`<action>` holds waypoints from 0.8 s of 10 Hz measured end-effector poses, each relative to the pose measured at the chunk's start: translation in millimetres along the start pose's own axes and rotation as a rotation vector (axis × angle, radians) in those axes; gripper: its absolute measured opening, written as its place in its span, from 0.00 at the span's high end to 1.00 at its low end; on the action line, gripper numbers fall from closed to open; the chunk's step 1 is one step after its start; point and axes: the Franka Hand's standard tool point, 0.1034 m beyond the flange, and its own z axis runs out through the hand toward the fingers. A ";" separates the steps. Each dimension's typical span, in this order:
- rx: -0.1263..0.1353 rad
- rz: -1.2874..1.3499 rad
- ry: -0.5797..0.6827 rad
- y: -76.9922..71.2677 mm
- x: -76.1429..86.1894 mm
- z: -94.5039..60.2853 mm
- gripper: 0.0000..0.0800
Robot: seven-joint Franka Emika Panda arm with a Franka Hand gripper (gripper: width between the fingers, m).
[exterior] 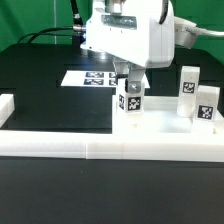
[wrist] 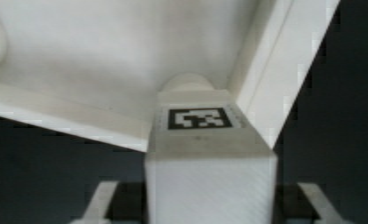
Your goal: Assemble square table
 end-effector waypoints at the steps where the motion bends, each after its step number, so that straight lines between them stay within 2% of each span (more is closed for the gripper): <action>1: 0.000 0.000 0.000 0.0 0.0 0.0 0.62; 2: 0.000 0.000 0.000 0.0 0.0 0.0 0.39; 3: 0.000 0.000 0.000 0.0 0.0 0.0 0.25; 6: 0.005 -0.019 0.004 0.2 1.9 0.2 0.20; 8: 0.004 -0.152 0.005 0.7 2.4 0.8 0.19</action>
Offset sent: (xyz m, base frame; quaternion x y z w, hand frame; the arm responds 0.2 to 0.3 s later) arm -0.0082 0.0195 0.0143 0.0055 -0.0516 -0.3425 0.9381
